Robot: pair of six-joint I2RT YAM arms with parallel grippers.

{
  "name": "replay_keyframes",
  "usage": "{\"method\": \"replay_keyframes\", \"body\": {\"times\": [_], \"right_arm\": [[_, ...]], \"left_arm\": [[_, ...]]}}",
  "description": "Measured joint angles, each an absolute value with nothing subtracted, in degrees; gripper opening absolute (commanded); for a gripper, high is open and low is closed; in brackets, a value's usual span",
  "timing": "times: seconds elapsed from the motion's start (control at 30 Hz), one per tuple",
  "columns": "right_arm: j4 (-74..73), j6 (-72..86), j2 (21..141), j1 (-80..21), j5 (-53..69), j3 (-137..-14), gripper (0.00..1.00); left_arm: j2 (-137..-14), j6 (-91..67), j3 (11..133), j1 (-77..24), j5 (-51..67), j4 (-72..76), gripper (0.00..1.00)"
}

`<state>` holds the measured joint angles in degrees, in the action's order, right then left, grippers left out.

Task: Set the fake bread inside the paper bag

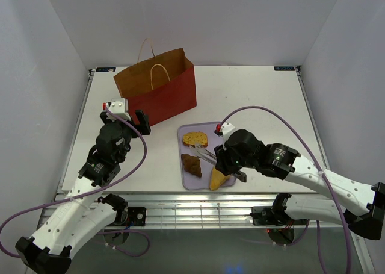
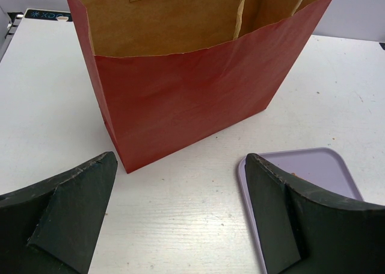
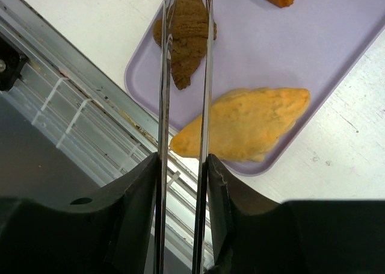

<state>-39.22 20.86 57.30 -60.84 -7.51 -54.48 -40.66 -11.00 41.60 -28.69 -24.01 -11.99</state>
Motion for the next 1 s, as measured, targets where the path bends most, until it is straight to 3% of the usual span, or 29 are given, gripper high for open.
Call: {"method": "replay_keyframes", "body": {"times": [0.5, 1.0], "right_arm": [[-44.2, 18.8, 53.8, -61.2, -2.7, -51.6, 0.52], [-46.8, 18.7, 55.2, -66.0, -3.0, -49.9, 0.54]], "left_arm": [[-40.7, -11.0, 41.6, -28.7, -24.2, -12.0, 0.98], [-40.7, -11.0, 41.6, -28.7, -24.2, -12.0, 0.98]]}}
